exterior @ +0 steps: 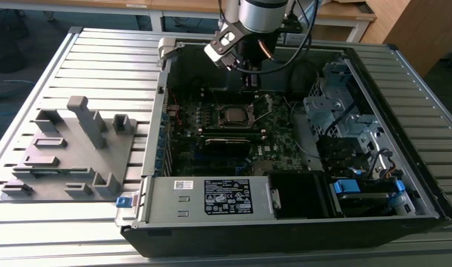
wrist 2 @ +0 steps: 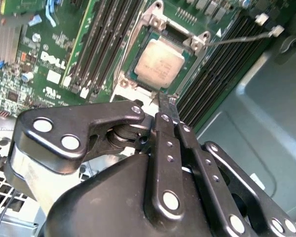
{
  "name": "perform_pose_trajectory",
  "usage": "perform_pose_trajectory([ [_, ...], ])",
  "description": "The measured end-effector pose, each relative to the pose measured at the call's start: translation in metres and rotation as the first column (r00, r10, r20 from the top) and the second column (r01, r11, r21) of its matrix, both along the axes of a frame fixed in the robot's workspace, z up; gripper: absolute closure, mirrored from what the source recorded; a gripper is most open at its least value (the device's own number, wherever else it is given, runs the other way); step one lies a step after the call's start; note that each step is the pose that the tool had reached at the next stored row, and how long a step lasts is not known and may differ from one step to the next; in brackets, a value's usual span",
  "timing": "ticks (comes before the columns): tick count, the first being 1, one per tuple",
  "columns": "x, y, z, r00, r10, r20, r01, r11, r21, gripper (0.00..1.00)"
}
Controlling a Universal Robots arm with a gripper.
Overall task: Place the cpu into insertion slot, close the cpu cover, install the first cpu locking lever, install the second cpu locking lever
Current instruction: 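Close the cpu cover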
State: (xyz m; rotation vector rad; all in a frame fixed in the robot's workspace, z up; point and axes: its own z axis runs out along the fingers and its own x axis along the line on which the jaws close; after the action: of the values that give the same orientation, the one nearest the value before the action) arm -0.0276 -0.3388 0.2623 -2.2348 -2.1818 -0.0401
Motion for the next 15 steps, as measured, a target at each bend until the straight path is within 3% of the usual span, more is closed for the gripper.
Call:
perform_pose_trajectory([
  [7, 0.0145, 0.0007, -0.0001, 1.0, 0.0, 0.0001, 0.0, 1.0, 0.0001, 0.9],
  [15, 0.0208, 0.0009, 0.0, 1.0, 0.0, 0.0001, 0.0, 1.0, 0.0001, 0.9],
])
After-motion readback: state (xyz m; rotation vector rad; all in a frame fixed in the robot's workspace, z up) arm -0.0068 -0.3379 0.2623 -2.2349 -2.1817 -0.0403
